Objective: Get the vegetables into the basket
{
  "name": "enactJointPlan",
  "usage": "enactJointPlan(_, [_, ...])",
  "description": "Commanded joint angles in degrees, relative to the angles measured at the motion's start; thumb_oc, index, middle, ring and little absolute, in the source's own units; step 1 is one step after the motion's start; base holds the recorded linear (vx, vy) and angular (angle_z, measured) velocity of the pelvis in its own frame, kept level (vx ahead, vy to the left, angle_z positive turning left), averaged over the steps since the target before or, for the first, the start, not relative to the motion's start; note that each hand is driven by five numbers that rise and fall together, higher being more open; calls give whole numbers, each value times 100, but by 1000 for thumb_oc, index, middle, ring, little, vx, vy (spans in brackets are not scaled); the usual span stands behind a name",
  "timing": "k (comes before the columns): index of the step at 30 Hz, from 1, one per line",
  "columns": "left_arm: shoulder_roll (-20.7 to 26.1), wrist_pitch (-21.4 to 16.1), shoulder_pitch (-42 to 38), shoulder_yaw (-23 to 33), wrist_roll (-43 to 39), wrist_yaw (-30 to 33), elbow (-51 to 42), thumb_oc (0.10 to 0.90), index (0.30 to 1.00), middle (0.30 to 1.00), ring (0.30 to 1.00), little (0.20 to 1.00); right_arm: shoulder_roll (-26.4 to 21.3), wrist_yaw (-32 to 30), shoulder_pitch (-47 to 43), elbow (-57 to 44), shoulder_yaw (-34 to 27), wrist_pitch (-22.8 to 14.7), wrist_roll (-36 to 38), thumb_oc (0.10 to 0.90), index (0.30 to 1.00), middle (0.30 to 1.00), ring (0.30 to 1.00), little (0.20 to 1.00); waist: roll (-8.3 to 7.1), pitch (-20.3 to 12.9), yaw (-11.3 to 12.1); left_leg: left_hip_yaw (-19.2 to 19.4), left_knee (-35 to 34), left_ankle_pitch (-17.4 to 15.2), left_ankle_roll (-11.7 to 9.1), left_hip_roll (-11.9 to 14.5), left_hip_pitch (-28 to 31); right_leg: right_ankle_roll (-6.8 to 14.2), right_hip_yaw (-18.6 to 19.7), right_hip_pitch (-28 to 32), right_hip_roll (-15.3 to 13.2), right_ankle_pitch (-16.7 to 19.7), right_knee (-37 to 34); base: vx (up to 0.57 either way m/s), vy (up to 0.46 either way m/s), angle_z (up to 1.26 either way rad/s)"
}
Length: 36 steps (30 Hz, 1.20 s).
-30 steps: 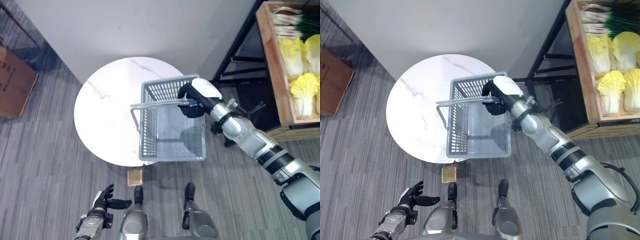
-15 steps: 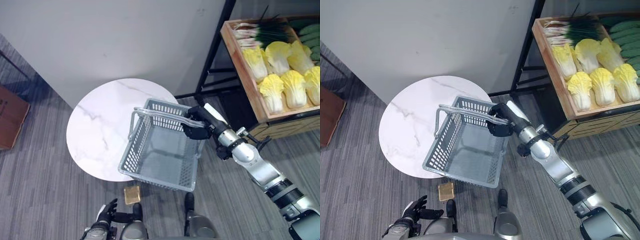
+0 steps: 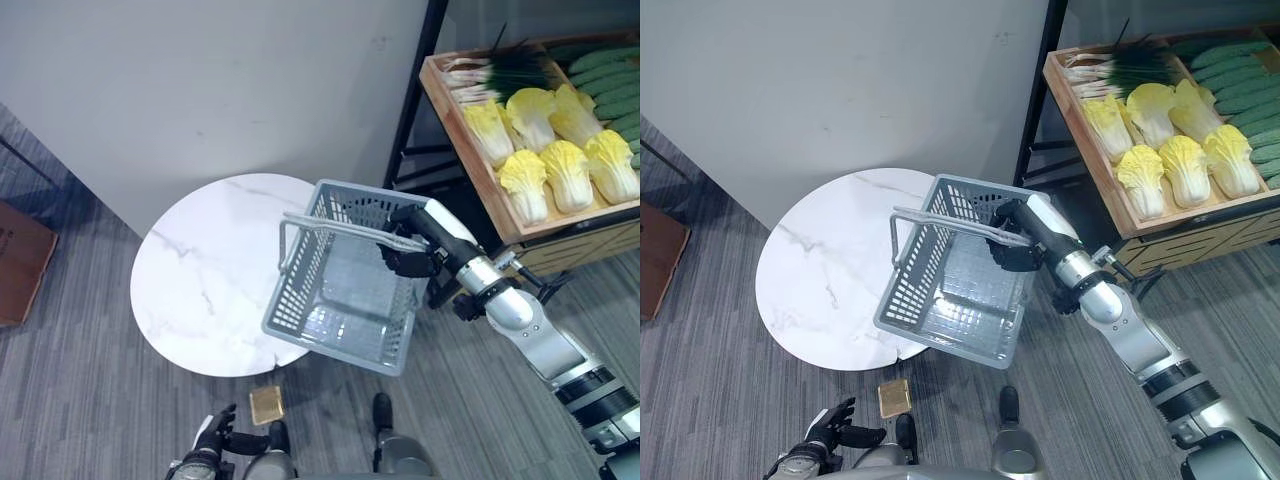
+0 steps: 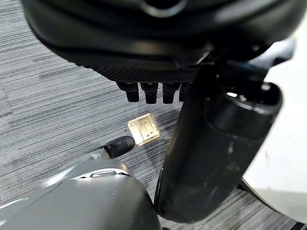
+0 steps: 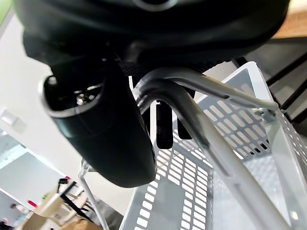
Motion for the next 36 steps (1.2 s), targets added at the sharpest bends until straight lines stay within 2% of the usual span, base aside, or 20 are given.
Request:
enactJointPlan(1, [331, -100, -253, -180, 212, 93, 319, 900, 1000, 1000, 1000, 1000, 94, -555, -658, -1014, -911, -981, 144, 400, 300, 300, 300, 300, -336, -43, 32, 33, 966, -759, 32, -68, -256, 492, 69, 366, -500, -527, 188, -13, 67, -3])
enactJointPlan(3, [423, -108, -338, -184, 312, 135, 306, 900, 1000, 1000, 1000, 1000, -18, -648, -549, -997, -1007, -976, -60, 400, 300, 300, 300, 300, -399, 35, -13, 106, 1170, -912, 121, -134, -353, 557, 195, 192, -590, -529, 432, -55, 183, -9])
enactJointPlan(6, [457, -124, -409, -193, 352, 156, 283, 900, 1000, 1000, 1000, 1000, -97, -727, -442, -948, -1070, -963, -239, 400, 300, 300, 300, 300, -434, 81, -59, 191, 1153, -970, 198, -214, -362, 645, 285, 20, -667, -465, 604, -40, 163, -27])
enactJointPlan(7, [468, -124, -441, -174, 372, 193, 305, 900, 1000, 1000, 1000, 1000, -101, -736, -367, -918, -1107, -948, -273, 400, 300, 300, 300, 300, -451, 101, -100, 238, 1120, -993, 240, -262, -350, 702, 353, -51, -707, -381, 637, -43, 188, -28])
enactJointPlan(8, [495, -124, -507, -103, 369, 234, 348, 900, 1000, 1000, 1000, 1000, -74, -783, -244, -886, -1159, -910, -372, 400, 300, 300, 300, 300, -505, 135, -196, 380, 1064, -1018, 303, -391, -322, 867, 495, -182, -830, 53, 618, -69, 220, -19])
enactJointPlan(10, [562, -136, -576, -66, 360, 295, 281, 900, 1000, 1000, 1000, 1000, -53, -871, -218, -862, -1167, -873, -500, 400, 300, 300, 300, 300, -517, 181, -211, 550, 1053, -997, 327, -399, -363, 939, 523, -345, -902, 292, 590, -87, 127, -28])
enactJointPlan(11, [563, -135, -577, -66, 361, 296, 280, 900, 1000, 1000, 1000, 1000, -51, -874, -220, -861, -1166, -872, -504, 400, 300, 300, 300, 300, -517, 177, -201, 560, 1057, -1000, 327, -397, -368, 939, 534, -354, -899, 298, 588, -95, 84, -67])
enactJointPlan(13, [636, -147, -609, -49, 323, 309, 186, 900, 1000, 1000, 1000, 1000, -11, -910, -228, -823, -1133, -860, -524, 400, 300, 300, 300, 300, -488, 218, -142, 738, 1094, -1025, 381, -343, -398, 867, 266, -420, -928, 141, 703, -126, 107, -77])
enactJointPlan(14, [683, -151, -594, -66, 312, 297, 79, 900, 1000, 1000, 1000, 1000, 39, -920, -216, -778, -1113, -870, -484, 400, 300, 300, 300, 300, -416, 238, -63, 929, 1057, -998, 417, -248, -384, 783, -235, -356, -946, -169, 1031, -130, 102, -101])
enactJointPlan(15, [686, -149, -595, -64, 312, 297, 77, 900, 1000, 1000, 1000, 1000, 42, -919, -217, -779, -1114, -869, -484, 400, 300, 300, 300, 300, -426, 221, -64, 932, 1043, -970, 418, -256, -407, 776, -232, -383, -951, -153, 1025, -169, 169, -128])
enactJointPlan(17, [739, -124, -504, -3, 316, 277, 52, 900, 1000, 1000, 1000, 1000, 84, -872, -146, -800, -1123, -882, -502, 400, 300, 300, 300, 300, -348, 177, 4, 1167, 873, -836, 481, -207, -382, 661, -558, -126, -815, -558, 1517, -112, 124, -54])
enactJointPlan(19, [745, -119, -456, 15, 315, 276, 17, 900, 1000, 1000, 1000, 1000, 92, -860, -125, -821, -1132, -886, -509, 400, 300, 300, 300, 300, -336, 151, 40, 1252, 787, -793, 492, -211, -354, 646, -651, -61, -811, -631, 1612, -67, 71, -23])
enactJointPlan(21, [734, -99, -319, 79, 302, 261, 95, 900, 1000, 1000, 1000, 1000, 113, -820, -233, -837, -1030, -905, -519, 400, 300, 300, 300, 300, -297, 39, 173, 1629, 578, -662, 540, -202, -328, 614, -1142, 245, -877, -717, 1881, -133, 99, -62])
enactJointPlan(23, [723, -84, -263, 75, 315, 249, 132, 900, 1000, 1000, 1000, 1000, 108, -801, -283, -866, -985, -919, -517, 400, 300, 300, 300, 300, -309, -8, 196, 1632, 509, -749, 489, -233, -270, 689, -1144, 383, -898, -796, 1876, -15, 53, -88])
enactJointPlan(24, [703, -66, -226, 97, 330, 226, 196, 900, 1000, 1000, 1000, 1000, 122, -774, -318, -884, -935, -914, -500, 400, 300, 300, 300, 300, -366, -48, 226, 1809, 480, -737, 481, -259, -219, 731, -1231, 567, -910, -719, 1667, 10, 31, -99])
enactJointPlan(25, [703, -66, -226, 97, 330, 226, 196, 900, 1000, 1000, 1000, 1000, 122, -774, -318, -884, -936, -913, -500, 400, 300, 300, 300, 300, -366, -45, 227, 1810, 479, -736, 481, -259, -215, 731, -1230, 571, -910, -717, 1664, -37, 3, -81])
enactJointPlan(26, [695, -65, -211, 99, 347, 214, 202, 900, 1000, 1000, 1000, 1000, 122, -770, -328, -880, -916, -913, -504, 400, 300, 300, 300, 300, -395, -71, 255, 1901, 516, -740, 474, -261, -232, 741, -1364, 674, -923, -714, 1545, -74, -39, -17])
enactJointPlan(27, [675, -58, -178, 121, 349, 201, 220, 900, 1000, 1000, 1000, 1000, 144, -764, -351, -897, -870, -920, -493, 400, 300, 300, 300, 300, -419, -74, 299, 2129, 568, -708, 443, -205, -236, 764, -1678, 805, -973, -662, 1294, -88, -72, -5])
enactJointPlan(31, [655, -65, -183, 134, 361, 186, 237, 900, 1000, 1000, 1000, 1000, 136, -737, -343, -954, -854, -931, -483, 400, 300, 300, 300, 300, -424, -66, 289, 2339, 642, -632, 361, -75, -227, 726, -1882, 856, -945, -684, 1049, -57, -78, -36])
enactJointPlan(36, [579, -82, -222, 100, 368, 169, 97, 900, 1000, 1000, 1000, 1000, 20, -717, -142, -1046, -948, -946, -492, 400, 300, 300, 300, 300, -380, -45, 207, 2424, 925, -491, 181, 148, -325, 611, -1928, 1022, -783, -967, 654, -36, -138, -32])
